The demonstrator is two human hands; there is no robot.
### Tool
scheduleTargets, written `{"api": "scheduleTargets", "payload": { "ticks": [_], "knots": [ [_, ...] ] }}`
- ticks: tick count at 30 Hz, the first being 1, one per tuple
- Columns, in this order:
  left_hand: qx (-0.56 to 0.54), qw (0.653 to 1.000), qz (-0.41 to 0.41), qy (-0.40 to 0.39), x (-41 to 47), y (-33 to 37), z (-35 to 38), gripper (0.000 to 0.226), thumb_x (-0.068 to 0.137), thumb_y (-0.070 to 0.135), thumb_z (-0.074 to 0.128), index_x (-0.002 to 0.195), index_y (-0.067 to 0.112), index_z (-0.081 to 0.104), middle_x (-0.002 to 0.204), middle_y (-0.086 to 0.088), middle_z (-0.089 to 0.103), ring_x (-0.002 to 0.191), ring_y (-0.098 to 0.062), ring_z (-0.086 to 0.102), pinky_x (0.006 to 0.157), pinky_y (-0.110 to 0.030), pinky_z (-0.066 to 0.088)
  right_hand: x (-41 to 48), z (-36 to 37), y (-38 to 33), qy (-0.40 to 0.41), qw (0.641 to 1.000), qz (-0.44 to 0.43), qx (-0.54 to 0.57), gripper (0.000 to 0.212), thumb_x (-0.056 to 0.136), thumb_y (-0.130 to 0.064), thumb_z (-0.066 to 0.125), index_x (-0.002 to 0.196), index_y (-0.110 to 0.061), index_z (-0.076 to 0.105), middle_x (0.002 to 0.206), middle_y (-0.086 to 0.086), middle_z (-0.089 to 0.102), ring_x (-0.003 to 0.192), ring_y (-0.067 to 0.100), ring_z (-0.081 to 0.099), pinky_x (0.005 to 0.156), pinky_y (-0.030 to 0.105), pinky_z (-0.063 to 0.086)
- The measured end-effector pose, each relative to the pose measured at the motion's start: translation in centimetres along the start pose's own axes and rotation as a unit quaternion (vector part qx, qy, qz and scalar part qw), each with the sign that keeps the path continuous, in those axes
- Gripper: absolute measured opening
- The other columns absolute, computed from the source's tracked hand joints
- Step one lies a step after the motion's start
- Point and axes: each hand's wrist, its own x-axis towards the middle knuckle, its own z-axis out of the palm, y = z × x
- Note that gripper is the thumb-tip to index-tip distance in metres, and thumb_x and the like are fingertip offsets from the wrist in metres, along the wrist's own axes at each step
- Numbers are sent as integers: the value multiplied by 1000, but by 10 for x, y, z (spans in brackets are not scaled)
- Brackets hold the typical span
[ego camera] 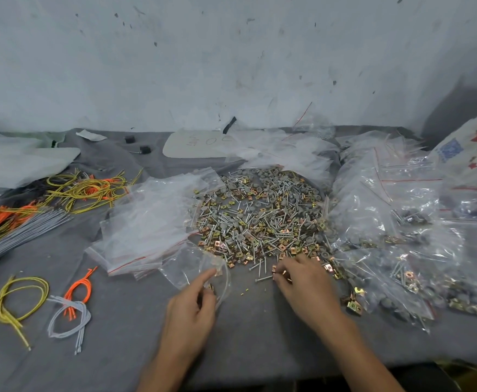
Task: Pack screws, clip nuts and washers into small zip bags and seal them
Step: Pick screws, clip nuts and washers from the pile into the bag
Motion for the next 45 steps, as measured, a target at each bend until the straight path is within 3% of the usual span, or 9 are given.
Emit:
{"api": "scheduleTargets", "payload": {
  "ticks": [9, 14, 18, 21, 23, 25, 33, 37, 45],
  "knots": [
    [-4, 1000, -8, -5, -1, -1, -1, 54, 94, 9, 59, 108, 61, 60, 53, 15, 48, 45, -1, 41, 47, -13, 33, 0, -3, -3, -27, 1000, -12, -7, 10, 97, -42, 59, 105, -36, 61, 106, -12, 54, 104, 17, 51, 85, 32, 40],
    [-8, 1000, -11, -1, 0, 2, -1, 48, 88, 31, 50, 115, 69, 55, 58, 8, 50, 48, -4, 40, 49, -20, 37, 4, -4, -4, -30, 999, -8, -34, 20, 103, -42, 48, 113, -34, 63, 115, -11, 57, 108, 18, 49, 89, 33, 38],
    [-8, 1000, -18, 1, -1, 1, -1, 41, 86, 30, 50, 117, 52, 64, 64, 2, 56, 50, -4, 43, 53, -22, 40, 4, -6, -6, -17, 998, -7, -68, 29, 108, -39, 36, 112, -25, 61, 114, -5, 58, 106, 21, 51, 88, 35, 39],
    [-6, 1000, -24, 3, 0, 2, -2, 40, 86, 29, 50, 118, 45, 66, 66, 5, 58, 50, -4, 46, 53, -19, 40, -3, -8, -20, 20, 998, -31, 55, 20, 105, -32, 47, 98, -21, 62, 99, -7, 56, 95, 19, 51, 80, 33, 37],
    [-4, 1000, -20, 1, 0, 3, -2, 41, 86, 30, 49, 120, 51, 60, 68, 5, 60, 52, -6, 51, 55, -20, 43, -12, -7, -37, -8, 981, -52, 189, 17, 103, -30, 53, 91, -23, 62, 94, -11, 55, 92, 13, 50, 82, 31, 40],
    [-3, 1000, -14, -4, -1, 3, -3, 41, 88, 30, 50, 119, 55, 57, 69, 7, 61, 55, -9, 56, 57, -22, 45, -20, 0, -55, -28, 969, -99, 225, 16, 102, -33, 54, 91, -25, 62, 93, -14, 53, 90, 7, 50, 83, 29, 41],
    [4, 1000, -12, -4, -2, 3, -3, 44, 94, 10, 59, 117, 48, 58, 69, 13, 63, 56, -7, 58, 54, -16, 43, -19, 28, -81, 20, 974, -182, 135, 12, 99, -32, 59, 106, -26, 68, 99, -7, 57, 94, 16, 54, 81, 33, 48],
    [-22, 1000, -11, 4, -3, 5, -1, 35, 90, 25, 53, 114, 49, 59, 67, 3, 59, 52, -11, 53, 55, -26, 45, -3, 15, -54, 36, 975, -119, 184, 1, 97, -30, 62, 97, -31, 63, 93, -16, 53, 89, 8, 52, 78, 28, 46],
    [-27, 1000, -5, 6, -2, 5, 0, 36, 94, 5, 60, 118, 32, 64, 66, -1, 53, 50, -5, 45, 53, -31, 42, 30, 4, -2, -33, 999, -19, -24, 16, 97, -41, 60, 105, -32, 70, 107, -6, 56, 105, 20, 51, 91, 34, 41]
  ]
}}
